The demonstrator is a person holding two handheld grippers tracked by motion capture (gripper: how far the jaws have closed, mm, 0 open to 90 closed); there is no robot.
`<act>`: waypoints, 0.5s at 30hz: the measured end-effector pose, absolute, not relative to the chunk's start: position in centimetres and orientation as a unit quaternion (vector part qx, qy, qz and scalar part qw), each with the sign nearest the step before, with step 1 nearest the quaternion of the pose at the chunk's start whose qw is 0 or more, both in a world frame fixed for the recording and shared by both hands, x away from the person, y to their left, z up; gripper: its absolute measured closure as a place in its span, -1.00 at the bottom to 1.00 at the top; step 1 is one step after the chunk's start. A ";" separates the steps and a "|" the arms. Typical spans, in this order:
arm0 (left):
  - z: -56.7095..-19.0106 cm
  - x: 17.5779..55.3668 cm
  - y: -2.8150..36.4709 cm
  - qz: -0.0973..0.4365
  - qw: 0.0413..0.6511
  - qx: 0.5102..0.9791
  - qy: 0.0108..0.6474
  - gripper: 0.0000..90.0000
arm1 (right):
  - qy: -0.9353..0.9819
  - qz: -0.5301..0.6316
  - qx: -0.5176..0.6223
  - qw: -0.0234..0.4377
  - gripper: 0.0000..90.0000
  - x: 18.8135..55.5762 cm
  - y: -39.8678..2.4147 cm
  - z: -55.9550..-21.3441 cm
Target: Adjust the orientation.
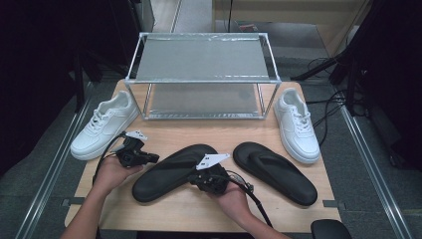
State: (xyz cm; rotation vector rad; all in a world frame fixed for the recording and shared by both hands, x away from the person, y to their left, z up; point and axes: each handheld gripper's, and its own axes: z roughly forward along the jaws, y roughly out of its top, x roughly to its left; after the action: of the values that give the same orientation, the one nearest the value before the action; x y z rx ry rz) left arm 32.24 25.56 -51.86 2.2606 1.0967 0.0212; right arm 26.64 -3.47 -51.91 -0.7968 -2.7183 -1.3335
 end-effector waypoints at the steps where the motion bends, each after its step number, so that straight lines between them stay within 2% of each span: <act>1: -51.8 32.2 25.5 0.014 0.307 0.856 0.415 0.96 | -0.868 -0.427 -0.255 0.005 1.00 27.0 -3.3 -51.8; 15: -51.7 31.7 23.9 0.002 0.298 0.859 0.416 1.00 | -0.865 -0.412 -0.287 -0.010 1.00 29.4 -4.7 -51.4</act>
State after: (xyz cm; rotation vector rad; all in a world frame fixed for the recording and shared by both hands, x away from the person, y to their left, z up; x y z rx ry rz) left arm 31.70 23.94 -51.70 2.2824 1.1041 0.0053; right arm 29.38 -4.70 -51.38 -0.9074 -2.7345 -1.3037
